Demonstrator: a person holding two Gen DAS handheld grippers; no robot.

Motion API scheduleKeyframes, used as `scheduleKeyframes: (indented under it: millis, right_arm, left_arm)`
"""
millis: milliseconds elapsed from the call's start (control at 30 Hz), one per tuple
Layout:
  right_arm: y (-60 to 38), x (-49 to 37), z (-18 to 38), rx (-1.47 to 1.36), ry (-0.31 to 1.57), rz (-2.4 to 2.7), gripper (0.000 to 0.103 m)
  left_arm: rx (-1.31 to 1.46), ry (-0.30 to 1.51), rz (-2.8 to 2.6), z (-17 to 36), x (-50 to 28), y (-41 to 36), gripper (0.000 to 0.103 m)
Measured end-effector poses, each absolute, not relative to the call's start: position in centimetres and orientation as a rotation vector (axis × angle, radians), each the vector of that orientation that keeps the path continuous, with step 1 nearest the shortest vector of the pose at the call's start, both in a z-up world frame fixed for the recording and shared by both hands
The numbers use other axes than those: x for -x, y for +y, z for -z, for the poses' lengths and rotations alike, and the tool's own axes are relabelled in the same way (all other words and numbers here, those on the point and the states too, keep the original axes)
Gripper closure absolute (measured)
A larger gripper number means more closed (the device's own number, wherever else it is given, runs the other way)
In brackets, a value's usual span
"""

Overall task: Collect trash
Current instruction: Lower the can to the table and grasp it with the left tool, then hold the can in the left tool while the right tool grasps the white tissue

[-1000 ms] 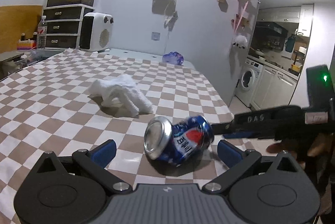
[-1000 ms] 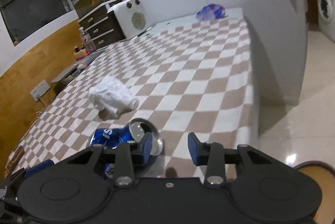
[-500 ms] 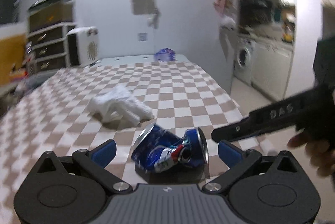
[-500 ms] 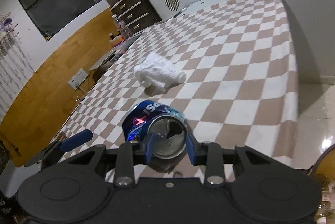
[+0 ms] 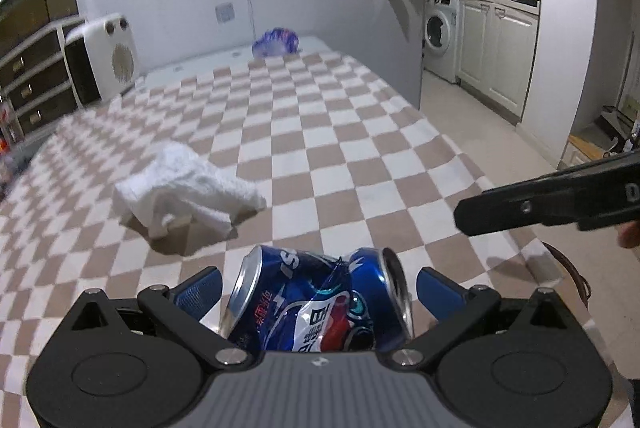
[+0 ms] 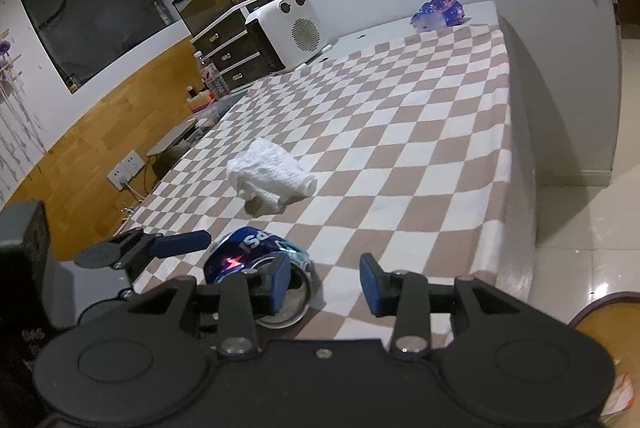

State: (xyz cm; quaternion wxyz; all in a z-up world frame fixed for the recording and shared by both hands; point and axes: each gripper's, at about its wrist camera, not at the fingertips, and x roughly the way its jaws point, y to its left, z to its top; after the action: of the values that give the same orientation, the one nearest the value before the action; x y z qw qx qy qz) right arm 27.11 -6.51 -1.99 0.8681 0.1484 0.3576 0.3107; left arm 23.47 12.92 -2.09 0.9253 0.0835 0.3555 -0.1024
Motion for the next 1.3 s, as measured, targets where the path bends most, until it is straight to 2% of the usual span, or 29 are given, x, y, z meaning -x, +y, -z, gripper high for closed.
scheduleKeyframes:
  millis: [167, 400, 700, 767, 833, 900, 967, 1033, 1100, 1300]
  right_arm:
    - [-5.9, -27.9, 1.7, -0.273, 0.743, -0.639, 0.057]
    - [-4.7, -28.9, 1.1, -0.24, 0.725, -0.636, 0.056]
    - [-2.4, -30.8, 0.8, -0.227, 0.694, -0.615, 0.055]
    - [-1.6, -31.4, 0.8, -0.236, 0.694, -0.614, 0.05]
    - [-0.8, -32.0, 0.8, -0.255, 0.691, -0.619, 0.032]
    - [0.2, -32.7, 0.9, -0.282, 0.674, -0.629, 0.019]
    - [1.4, -33.3, 1.0, -0.29, 0.663, -0.641, 0.015]
    - [2.8, -34.1, 1.2, -0.281, 0.665, -0.644, 0.004]
    - [4.2, -35.0, 1.5, -0.284, 0.672, -0.637, 0.0]
    - [8.2, -37.2, 2.7, -0.41, 0.752, -0.599, 0.0]
  left_arm:
    - [-0.051, 0.751, 0.206, 2.4, -24.4, 14.4, 0.015]
    - [0.009, 0.677, 0.142, 1.9, -24.1, 16.0, 0.022]
    - [0.108, 0.605, 0.028, 1.8, -24.0, 19.4, 0.024]
    - [0.119, 0.58, -0.011, 1.5, -23.7, 20.4, 0.024]
    - [0.146, 0.548, -0.037, 1.1, -23.1, 21.6, 0.024]
    - [0.178, 0.525, -0.072, 1.0, -22.6, 22.8, 0.024]
    - [0.189, 0.51, -0.13, 1.0, -22.3, 23.7, 0.024]
    - [0.21, 0.496, -0.184, 1.1, -21.9, 24.8, 0.024]
    - [0.238, 0.486, -0.23, 1.2, -21.7, 25.8, 0.024]
    - [0.305, 0.459, -0.329, 1.1, -20.9, 28.0, 0.024]
